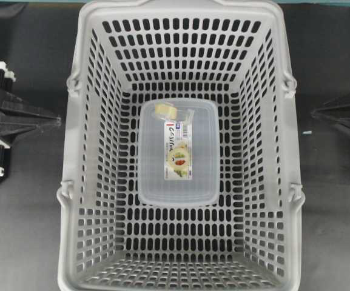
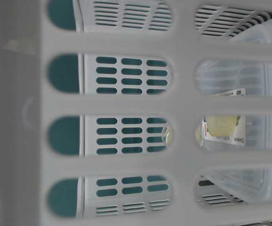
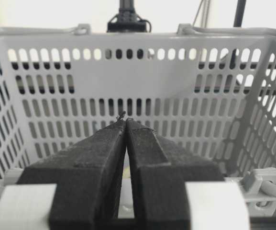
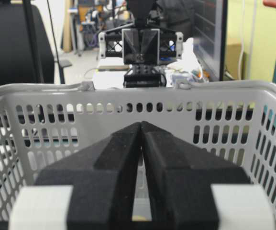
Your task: Pick up the cellophane tape from the shopping basket with the left arm.
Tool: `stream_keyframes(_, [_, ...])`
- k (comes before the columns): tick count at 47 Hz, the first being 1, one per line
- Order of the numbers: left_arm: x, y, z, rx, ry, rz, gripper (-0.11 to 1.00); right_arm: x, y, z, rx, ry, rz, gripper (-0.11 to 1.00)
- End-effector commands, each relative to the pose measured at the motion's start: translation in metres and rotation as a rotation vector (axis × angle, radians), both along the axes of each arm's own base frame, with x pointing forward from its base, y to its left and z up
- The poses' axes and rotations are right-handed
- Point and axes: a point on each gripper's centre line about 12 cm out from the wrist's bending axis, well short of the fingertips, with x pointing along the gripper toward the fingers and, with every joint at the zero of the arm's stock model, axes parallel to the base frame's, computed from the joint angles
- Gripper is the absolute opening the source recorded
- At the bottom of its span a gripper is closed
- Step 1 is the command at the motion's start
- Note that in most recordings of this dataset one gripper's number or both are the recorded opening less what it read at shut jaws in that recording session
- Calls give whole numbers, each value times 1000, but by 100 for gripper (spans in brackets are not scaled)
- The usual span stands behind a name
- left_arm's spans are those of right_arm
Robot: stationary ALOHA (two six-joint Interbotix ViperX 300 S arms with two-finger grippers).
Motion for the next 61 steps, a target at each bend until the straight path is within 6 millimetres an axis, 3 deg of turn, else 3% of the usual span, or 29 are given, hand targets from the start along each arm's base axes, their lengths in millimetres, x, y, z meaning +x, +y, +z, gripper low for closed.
stream_keyframes(1, [4,-2,14,7,0,-15,6,2,2,2,26,-4,13,1])
stream_keyframes(5, [9,-1,26,-14,49,-10,0,2,3,-1,29,28,17,1])
stream_keyframes(14, [27,0,50,-17,204,1,0,0,5,1,28,100,24,0])
stream_keyframes(26, [70,4,72,-10,469,27,0,-5,7,-1,26,272,34,0])
stream_keyframes(40, [134,3,62,29,708,21,0,-10,7,2,29,271,34,1])
stream_keyframes(45, [154,4,59,29,774,26,0,-10,7,0,29,278,34,12])
stream_keyframes(50, [170,3,55,30,843,25,2,-11,7,1,27,271,34,36])
stream_keyframes(52, [175,3,53,32,875,24,6,-11,7,2,24,270,34,50])
stream_keyframes(56, [186,3,48,30,954,27,28,-12,6,3,21,270,33,71])
stream_keyframes(58, [191,3,42,29,1006,29,42,-13,6,3,23,266,34,77])
stream_keyframes(61, [197,3,36,22,1059,34,62,-14,6,3,26,264,33,76])
